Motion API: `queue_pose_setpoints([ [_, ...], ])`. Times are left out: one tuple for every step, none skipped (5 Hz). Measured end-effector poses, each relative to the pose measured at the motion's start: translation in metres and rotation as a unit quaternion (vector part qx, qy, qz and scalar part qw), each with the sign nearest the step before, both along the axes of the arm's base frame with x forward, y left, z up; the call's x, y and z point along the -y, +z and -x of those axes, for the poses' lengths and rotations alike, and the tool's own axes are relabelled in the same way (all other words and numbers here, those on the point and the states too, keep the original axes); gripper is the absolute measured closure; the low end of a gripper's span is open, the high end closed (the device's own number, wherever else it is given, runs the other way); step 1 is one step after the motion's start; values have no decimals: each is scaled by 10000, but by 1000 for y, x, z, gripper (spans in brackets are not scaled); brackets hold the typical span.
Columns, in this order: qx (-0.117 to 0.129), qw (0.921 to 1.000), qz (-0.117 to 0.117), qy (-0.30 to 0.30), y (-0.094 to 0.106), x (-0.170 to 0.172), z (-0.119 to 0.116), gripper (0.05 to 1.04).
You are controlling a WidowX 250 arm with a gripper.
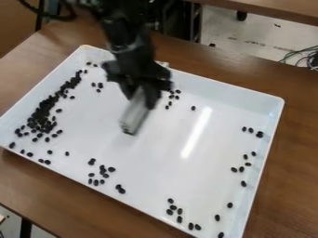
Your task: Sweep into pile
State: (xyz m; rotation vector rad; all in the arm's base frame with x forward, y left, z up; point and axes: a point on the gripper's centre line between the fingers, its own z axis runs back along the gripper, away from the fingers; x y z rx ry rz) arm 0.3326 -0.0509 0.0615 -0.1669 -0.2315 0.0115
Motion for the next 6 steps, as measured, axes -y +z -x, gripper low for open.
queue_pose_setpoints([
  [-291,9981,311,-455,-18,50,10,726],
  [-297,9979,382,-424,-21,99,11,725],
  [-405,9972,337,-530,-39,143,4,725],
  [-509,9965,306,-581,-47,152,-1,725],
  [-639,9960,400,-472,-54,158,-8,725],
  [-683,9961,452,-316,-58,147,-15,725],
])
